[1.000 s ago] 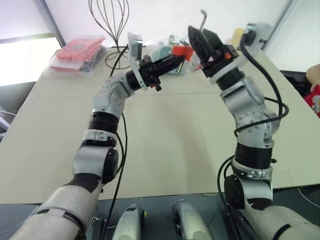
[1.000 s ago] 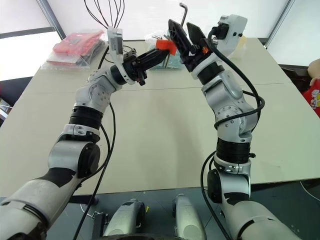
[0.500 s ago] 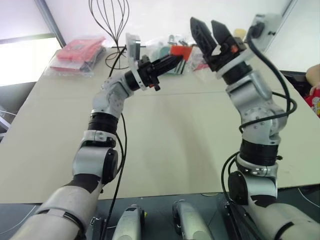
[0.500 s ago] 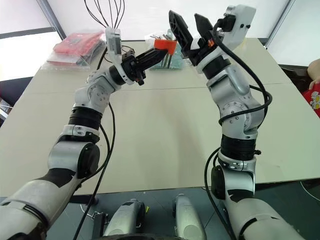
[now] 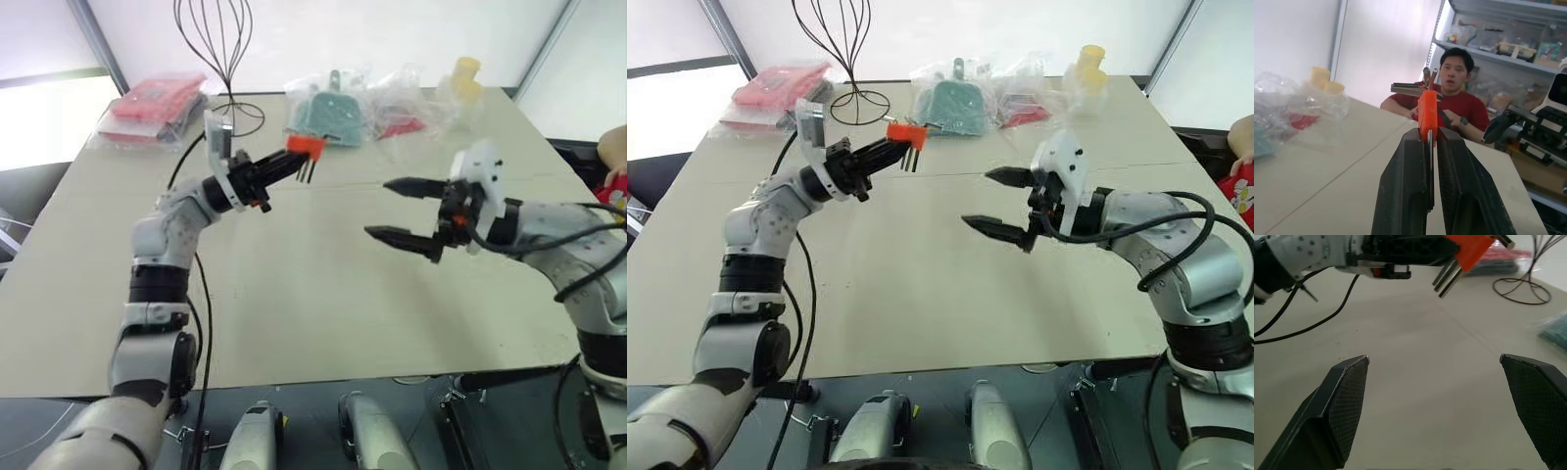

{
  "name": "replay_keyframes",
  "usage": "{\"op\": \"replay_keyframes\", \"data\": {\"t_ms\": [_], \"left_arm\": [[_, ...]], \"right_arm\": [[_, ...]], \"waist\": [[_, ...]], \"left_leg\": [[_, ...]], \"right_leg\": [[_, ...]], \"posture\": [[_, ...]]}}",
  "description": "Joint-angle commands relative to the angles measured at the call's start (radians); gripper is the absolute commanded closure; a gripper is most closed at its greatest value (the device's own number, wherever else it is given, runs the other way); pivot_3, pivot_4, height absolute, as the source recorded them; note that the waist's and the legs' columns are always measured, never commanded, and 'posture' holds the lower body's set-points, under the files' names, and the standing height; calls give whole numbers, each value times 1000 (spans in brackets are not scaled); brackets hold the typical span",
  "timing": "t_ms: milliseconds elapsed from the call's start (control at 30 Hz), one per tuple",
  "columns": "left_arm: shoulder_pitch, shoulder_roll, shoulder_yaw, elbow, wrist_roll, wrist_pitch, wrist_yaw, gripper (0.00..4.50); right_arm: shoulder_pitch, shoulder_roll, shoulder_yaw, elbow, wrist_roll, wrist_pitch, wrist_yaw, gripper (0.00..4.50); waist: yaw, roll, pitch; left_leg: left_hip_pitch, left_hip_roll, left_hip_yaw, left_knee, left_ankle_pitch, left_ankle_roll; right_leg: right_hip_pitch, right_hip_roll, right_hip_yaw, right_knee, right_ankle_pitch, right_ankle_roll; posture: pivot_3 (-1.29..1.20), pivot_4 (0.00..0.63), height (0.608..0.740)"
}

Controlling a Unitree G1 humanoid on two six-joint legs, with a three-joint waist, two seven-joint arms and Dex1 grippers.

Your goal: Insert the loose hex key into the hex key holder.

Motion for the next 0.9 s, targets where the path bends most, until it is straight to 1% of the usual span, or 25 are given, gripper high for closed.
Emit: {"op": "replay_keyframes", "data": {"t_ms": [33, 200, 333, 500, 633, 733, 800, 833, 867, 900], "left_arm": [[68, 24, 24, -135, -48, 57, 49, 4500], [199, 48, 47, -268, -96, 128, 121, 4500], [274, 63, 59, -326, -122, 163, 167, 4500], [339, 67, 67, -284, -116, 161, 192, 4500], [362, 58, 79, -187, -126, 186, 207, 4500], [370, 53, 86, -100, -114, 157, 206, 4500], [373, 53, 85, -27, -92, 122, 206, 3572], [374, 55, 83, 0, -86, 113, 202, 3204], [373, 57, 81, 25, -76, 99, 204, 2733], [372, 59, 82, 51, -67, 86, 204, 2145]], "right_arm": [[11, -19, -2, -49, -8, -12, 37, 63], [24, -2, 1, -37, -29, -27, 43, 63], [33, 13, 14, -25, -56, -49, 45, 63], [36, 38, 30, -18, -89, -69, 46, 63], [44, 60, 37, -23, -109, -77, 34, 63], [51, 71, 34, -30, -116, -77, 25, 63], [57, 81, 30, -32, -122, -76, 15, 0], [60, 86, 28, -33, -124, -76, 9, 0], [64, 90, 26, -34, -127, -77, 4, 0], [69, 92, 26, -38, -130, -78, 1, 0]], "waist": [[0, 0, 0], [4, 0, 0], [7, 0, 0], [12, 0, 0], [23, 0, 0], [25, 0, 0], [26, 0, 0], [27, 0, 0], [27, 0, 0], [27, 0, 0]], "left_leg": [[0, 0, 0, 0, 0, 0], [1, 0, 1, 0, 0, 0], [1, 0, 1, 0, 0, 0], [2, 0, 1, 0, 0, 0], [3, 0, 1, 1, 0, 0], [5, 0, 1, 1, 0, 0], [5, 0, 1, 1, 0, 0], [5, 0, 1, 1, 0, 0], [6, 0, 1, 1, 0, 0], [7, 0, 1, 0, 0, 0]], "right_leg": [[0, 0, 0, 0, 0, 0], [1, 0, 1, 0, 0, 0], [1, -1, 1, 0, 0, 0], [2, -1, 1, 0, 0, 0], [2, 0, 1, 0, 0, 0], [4, 0, 1, -1, 0, 0], [5, 0, 0, -1, 0, 0], [5, 0, 0, -1, 0, 0], [6, 0, 0, -1, 0, 0], [6, 0, 0, -1, 0, 0]], "posture": [[0, 150, 740], [0, 150, 740], [0, 150, 740], [0, 150, 740], [0, 150, 740], [0, 150, 740], [0, 150, 740], [0, 150, 740], [0, 150, 740], [0, 150, 740]]}}
